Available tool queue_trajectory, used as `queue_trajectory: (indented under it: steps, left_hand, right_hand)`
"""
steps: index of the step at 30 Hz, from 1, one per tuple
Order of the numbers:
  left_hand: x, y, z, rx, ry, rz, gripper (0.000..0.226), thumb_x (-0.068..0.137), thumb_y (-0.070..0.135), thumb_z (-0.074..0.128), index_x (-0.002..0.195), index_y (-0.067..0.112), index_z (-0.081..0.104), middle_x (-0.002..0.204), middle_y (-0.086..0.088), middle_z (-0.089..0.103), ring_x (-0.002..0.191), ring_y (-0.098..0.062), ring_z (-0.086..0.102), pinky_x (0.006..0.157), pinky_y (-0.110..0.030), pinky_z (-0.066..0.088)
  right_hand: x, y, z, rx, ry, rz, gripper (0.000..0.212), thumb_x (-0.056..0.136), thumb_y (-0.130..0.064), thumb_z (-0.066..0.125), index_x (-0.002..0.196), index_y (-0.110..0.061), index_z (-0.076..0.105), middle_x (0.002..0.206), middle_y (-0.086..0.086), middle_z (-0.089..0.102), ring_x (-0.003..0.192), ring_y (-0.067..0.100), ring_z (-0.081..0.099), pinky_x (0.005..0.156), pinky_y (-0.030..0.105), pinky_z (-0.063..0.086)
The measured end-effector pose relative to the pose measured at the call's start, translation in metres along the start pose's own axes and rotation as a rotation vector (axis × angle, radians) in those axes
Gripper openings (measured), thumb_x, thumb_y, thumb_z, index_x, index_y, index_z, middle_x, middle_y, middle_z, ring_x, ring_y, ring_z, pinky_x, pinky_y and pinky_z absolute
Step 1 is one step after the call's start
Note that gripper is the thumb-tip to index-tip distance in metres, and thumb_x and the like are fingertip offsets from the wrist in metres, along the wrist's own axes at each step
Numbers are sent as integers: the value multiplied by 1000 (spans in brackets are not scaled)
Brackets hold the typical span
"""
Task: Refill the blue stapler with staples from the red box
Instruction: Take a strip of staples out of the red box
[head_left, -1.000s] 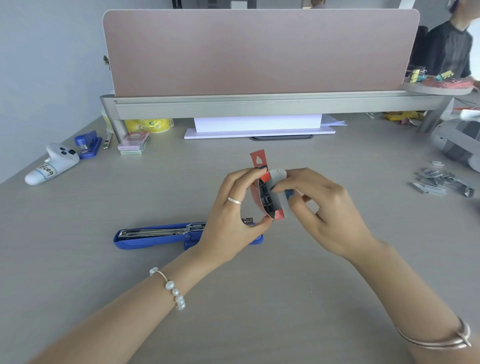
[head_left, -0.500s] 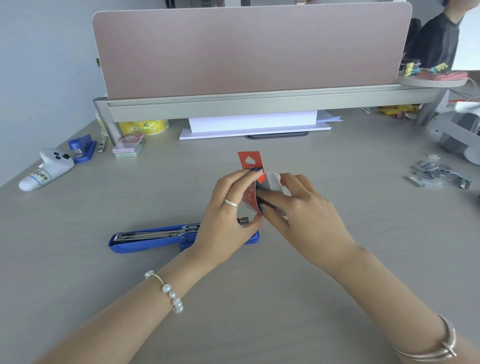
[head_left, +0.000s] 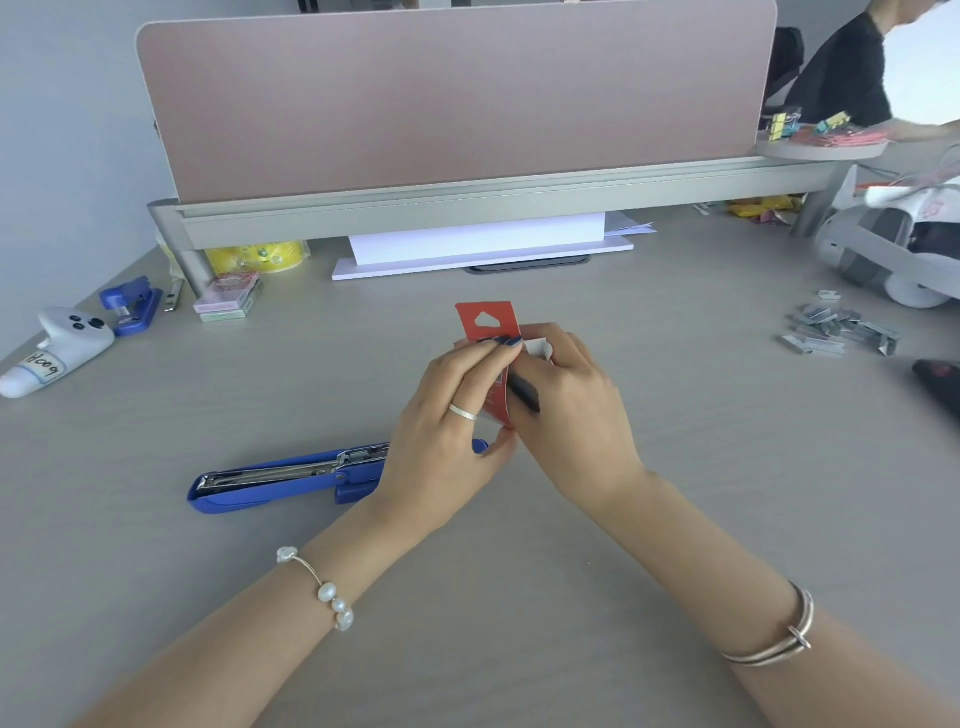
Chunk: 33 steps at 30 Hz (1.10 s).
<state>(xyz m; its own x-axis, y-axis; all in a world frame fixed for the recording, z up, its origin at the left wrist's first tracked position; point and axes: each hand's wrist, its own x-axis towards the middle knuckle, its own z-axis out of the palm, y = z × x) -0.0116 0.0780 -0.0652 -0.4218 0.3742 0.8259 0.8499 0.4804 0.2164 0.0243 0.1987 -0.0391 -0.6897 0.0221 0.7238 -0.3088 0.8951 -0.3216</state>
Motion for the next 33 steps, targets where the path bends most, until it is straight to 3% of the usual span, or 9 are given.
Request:
queue_trajectory:
  steps: [3,8,17,20,24,27,30,33]
  left_hand:
    - [-1,-2,2,28,-14,7,66,68,6,71,127,16,44,123,4,44,112,-18,47,100,-15,33]
    - [-1,0,1,32,-20,-10,66,67,9,70,127,16,44,123,5,43,112,-15,46,99,-12,32]
    - [-1,2,-2,21,-29,-46,69,65,12,71,128,18,42,123,7,42,110,-15,46,94,-12,34]
    - [1,0,-6,-36,-34,-140,71,65,15,72,129,20,42,123,9,40,113,-13,45,94,-10,33]
    - [0,-9,-8,-96,-2,-274,73,64,16,78,129,20,44,121,9,40,116,-14,47,95,-5,32]
    - [0,-10,-7,-105,-7,-310,75,64,18,79,129,22,42,123,5,43,116,-18,49,95,-12,37]
    - [0,-11,-7,-129,-15,-331,76,64,22,79,130,23,41,123,0,47,115,-19,51,94,-17,41]
    - [0,-10,-9,-146,-12,-316,81,62,25,79,132,27,38,116,6,48,110,-15,49,91,-15,40]
  right_hand:
    - [-1,3,2,15,-10,-8,16,78,-10,49,84,-9,64,102,4,64,84,28,59,38,35,45]
    - [2,5,3,29,50,0,30,75,-14,35,73,-10,65,106,4,66,80,27,61,37,33,44]
    - [0,8,5,177,69,-21,22,76,-9,46,78,-13,68,112,3,62,94,23,62,49,39,52]
    - [-1,10,-2,247,70,-12,12,77,-13,57,76,-13,69,112,4,61,100,18,60,58,40,54]
    - [0,9,-17,422,88,0,9,78,-16,60,81,-10,67,104,1,60,101,9,59,66,24,55]
    - [2,6,-23,577,92,94,7,81,-10,59,82,-17,59,85,-19,60,86,-1,59,61,8,45]
    - [0,5,-23,622,80,115,18,85,-11,56,81,-28,49,78,-23,61,79,-2,62,63,6,42]
    - [-2,5,-21,585,42,72,19,88,-9,55,85,-24,45,82,-15,65,79,2,66,67,7,44]
